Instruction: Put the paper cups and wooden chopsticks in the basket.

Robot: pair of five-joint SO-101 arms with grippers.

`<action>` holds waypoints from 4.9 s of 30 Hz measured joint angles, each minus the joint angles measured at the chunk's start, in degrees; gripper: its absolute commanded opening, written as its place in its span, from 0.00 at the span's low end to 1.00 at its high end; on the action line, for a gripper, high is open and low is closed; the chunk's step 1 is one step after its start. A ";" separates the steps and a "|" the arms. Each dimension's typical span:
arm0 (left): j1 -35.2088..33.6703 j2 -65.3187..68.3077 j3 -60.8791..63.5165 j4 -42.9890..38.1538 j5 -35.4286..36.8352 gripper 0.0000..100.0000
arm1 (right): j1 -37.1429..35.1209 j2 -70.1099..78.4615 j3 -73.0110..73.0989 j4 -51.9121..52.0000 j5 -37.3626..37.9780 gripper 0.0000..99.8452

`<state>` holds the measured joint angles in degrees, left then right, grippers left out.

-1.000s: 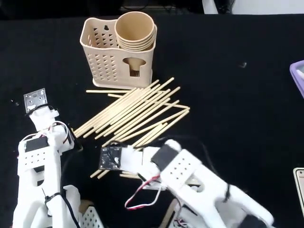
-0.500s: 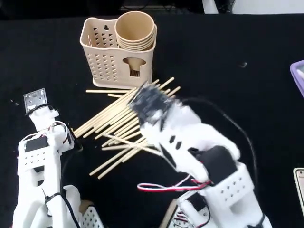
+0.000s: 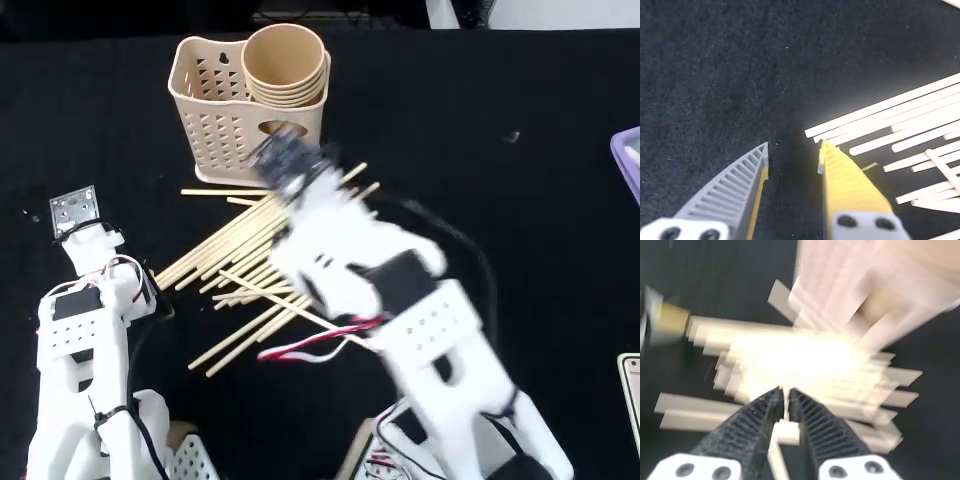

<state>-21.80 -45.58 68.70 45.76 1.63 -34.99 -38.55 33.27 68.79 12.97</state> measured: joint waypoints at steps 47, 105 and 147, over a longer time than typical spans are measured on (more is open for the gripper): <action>0.00 0.00 0.00 0.00 0.00 0.17 | -4.13 25.41 0.35 -13.98 8.97 0.01; 0.00 0.00 3.25 -4.40 0.00 0.17 | 1.14 75.96 -86.59 -40.79 -3.25 0.01; 0.00 0.00 3.25 -4.40 0.00 0.17 | -3.96 41.93 -40.97 25.49 14.42 0.18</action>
<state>-21.80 -45.58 71.96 41.36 1.63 -38.95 3.38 -7.69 94.29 27.38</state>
